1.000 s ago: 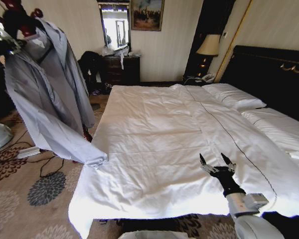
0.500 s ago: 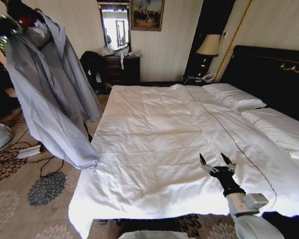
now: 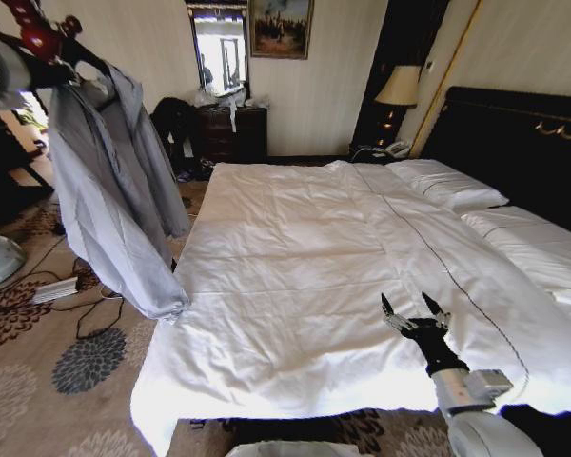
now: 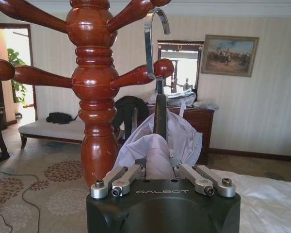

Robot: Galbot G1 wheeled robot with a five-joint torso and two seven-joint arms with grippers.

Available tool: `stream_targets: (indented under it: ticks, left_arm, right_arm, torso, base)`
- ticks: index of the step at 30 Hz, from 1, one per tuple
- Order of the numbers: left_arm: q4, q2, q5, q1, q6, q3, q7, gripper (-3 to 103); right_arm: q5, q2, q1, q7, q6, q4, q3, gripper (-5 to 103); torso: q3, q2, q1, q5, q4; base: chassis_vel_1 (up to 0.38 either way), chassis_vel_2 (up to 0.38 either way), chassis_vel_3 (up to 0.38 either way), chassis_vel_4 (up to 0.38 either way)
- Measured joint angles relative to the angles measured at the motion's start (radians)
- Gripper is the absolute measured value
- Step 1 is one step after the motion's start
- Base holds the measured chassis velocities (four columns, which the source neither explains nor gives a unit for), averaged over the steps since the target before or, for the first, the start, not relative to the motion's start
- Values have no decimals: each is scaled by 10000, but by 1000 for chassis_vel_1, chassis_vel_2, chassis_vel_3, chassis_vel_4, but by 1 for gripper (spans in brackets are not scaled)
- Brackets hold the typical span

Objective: Pick up the clothes from the bed and hang them on the clothes hanger.

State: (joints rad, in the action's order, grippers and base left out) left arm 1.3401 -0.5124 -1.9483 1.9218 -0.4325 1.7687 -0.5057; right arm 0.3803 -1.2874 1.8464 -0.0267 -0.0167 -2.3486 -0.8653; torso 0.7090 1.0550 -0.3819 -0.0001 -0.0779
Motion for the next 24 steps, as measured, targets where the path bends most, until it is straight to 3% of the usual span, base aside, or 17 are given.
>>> stream_targets:
  ticks: [13,24]
  left_arm:
    - [-1280,-166,260,834,-206,1132,-30,19]
    - [-2104,-1162,961,2177,-277,2102,414,19]
  right_arm:
    - [0,0,0,1,0,0,0,100]
    - [0,0,0,0,0,1,0,100]
  torso:
    - [-2,1,2,-2,3]
    - [0,1,1,1,-3]
  base:
    - [0,0,0,0]
    - [0,0,0,0]
